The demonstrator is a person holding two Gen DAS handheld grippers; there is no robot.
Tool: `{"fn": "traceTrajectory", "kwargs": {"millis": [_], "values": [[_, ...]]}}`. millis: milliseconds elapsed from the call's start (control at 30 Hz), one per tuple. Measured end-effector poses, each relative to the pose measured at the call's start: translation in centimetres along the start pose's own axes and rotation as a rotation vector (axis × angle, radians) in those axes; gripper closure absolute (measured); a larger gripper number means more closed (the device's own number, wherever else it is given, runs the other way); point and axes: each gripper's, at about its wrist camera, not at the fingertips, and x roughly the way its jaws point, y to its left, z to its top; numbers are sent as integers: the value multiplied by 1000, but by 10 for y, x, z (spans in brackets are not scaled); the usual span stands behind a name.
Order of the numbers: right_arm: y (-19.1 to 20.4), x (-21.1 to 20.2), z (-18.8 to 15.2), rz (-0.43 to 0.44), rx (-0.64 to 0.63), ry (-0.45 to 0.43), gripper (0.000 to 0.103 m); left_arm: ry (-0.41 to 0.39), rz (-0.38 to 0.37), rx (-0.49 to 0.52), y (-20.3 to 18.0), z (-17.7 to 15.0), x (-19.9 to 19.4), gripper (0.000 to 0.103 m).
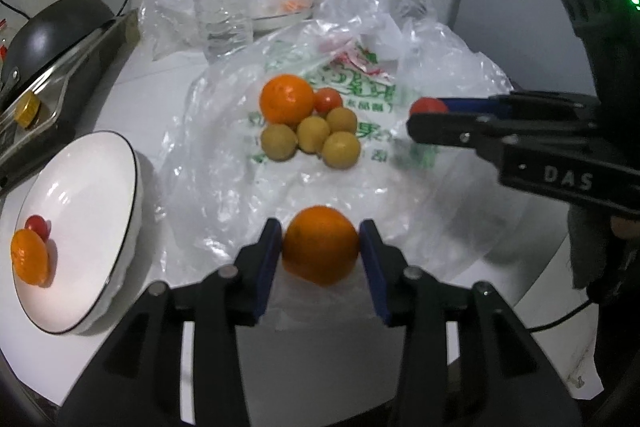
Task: Organize fruits
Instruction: 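Lift the mandarin with the left gripper while the right gripper grasps a red cherry tomato, then carry the mandarin and the tomato over the white plate with both grippers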
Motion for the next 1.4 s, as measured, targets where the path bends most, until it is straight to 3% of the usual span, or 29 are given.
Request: {"fn": "traceTrajectory", "kwargs": {"millis": [200,633,1033,1400], "values": [[3,-6,2,1,-5,-17,72,-2,-11,8,2,1,-3,64],[25,-21,20,7,-43,-62,72,-120,-30,11,12,19,-48,64],[65,-19,36,24,-82,-85,72,-193,18,1,51,16,-80,64],[95,-16,43,14,-76,-107,72,-198,56,-16,94,3,-96,64]]}}
